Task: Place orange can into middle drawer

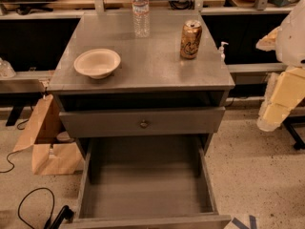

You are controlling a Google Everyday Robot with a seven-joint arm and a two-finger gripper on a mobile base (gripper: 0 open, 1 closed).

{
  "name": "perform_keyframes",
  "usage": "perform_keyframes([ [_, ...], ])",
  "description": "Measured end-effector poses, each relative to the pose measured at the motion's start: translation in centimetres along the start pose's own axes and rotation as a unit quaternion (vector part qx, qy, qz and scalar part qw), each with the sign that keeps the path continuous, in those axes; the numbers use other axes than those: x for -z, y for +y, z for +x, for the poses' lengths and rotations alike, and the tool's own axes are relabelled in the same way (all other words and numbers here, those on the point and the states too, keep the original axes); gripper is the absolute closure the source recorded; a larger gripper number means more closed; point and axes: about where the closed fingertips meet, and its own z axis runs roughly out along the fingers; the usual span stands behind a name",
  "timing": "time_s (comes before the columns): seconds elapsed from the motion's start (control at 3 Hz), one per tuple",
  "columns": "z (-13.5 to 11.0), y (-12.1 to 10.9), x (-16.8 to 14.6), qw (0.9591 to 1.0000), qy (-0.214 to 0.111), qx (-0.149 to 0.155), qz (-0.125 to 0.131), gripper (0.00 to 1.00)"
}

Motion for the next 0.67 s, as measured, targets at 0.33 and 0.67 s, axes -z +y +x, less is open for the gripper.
perform_keyframes([
  [0.33,0.0,0.0,0.0,1.0000,0.000,0.000,0.000,0.00],
  [0.67,0.2,-1.6,-0.4,0.9996,-0.022,-0.009,0.016,0.00],
])
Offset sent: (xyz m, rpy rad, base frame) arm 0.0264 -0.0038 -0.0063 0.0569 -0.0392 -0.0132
